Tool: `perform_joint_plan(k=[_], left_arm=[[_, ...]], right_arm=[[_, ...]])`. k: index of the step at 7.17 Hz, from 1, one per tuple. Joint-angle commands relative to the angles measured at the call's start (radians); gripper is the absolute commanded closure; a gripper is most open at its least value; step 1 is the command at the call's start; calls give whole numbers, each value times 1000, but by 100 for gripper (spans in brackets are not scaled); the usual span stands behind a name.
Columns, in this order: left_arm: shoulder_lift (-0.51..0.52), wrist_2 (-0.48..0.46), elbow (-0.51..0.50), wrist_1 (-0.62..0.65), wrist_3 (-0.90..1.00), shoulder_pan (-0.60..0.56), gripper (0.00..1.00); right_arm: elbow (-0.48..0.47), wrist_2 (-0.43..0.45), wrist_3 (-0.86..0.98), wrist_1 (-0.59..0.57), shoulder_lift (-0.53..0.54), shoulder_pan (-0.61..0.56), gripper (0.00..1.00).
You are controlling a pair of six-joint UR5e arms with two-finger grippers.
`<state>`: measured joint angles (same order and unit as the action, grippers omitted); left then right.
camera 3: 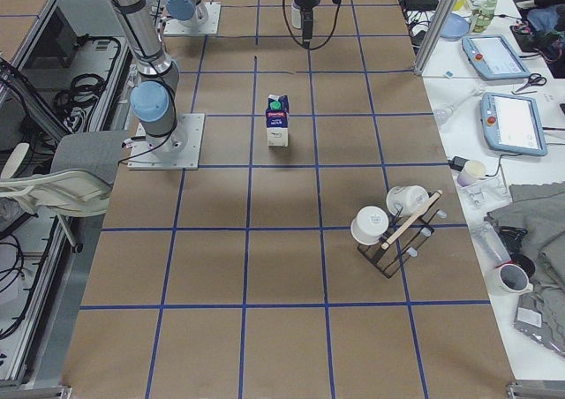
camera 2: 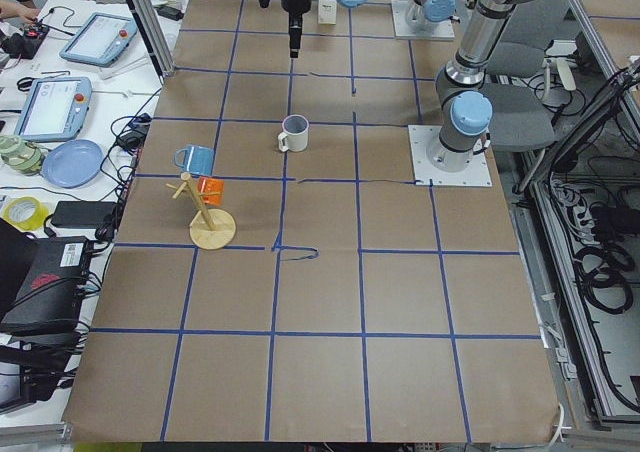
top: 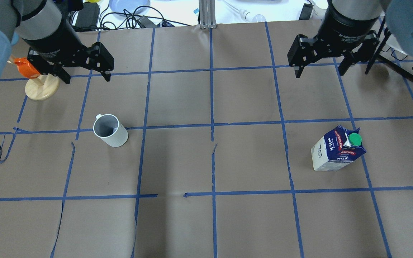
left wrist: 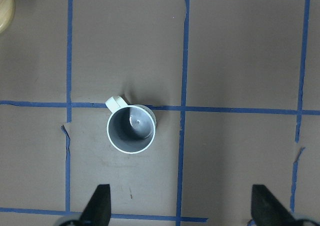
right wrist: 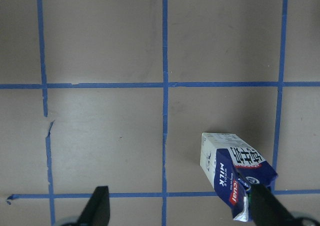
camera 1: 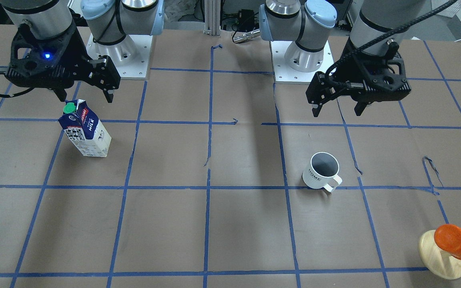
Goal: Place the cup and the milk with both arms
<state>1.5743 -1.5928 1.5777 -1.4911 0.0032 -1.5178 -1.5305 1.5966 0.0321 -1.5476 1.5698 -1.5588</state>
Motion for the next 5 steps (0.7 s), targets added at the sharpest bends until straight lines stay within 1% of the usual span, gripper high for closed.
perform_joint_plan(k=[1,2,3,4,5], left_arm=[[27,1,40,6,117,92,0],[42,2,95,37,188,150,0],[52,1,184,146,225,191,0],[72,2,288,290,279,227,0],[94,2,365,418,281,232,0]], right_arm=[[-46,13,171,6,6,122,0],[-90,11,240,7,10,185,0],[-139,11,302,3,13,201,0],[-190,11,313,4,13,210,0],[-254,14,315,-12,13,238,0]])
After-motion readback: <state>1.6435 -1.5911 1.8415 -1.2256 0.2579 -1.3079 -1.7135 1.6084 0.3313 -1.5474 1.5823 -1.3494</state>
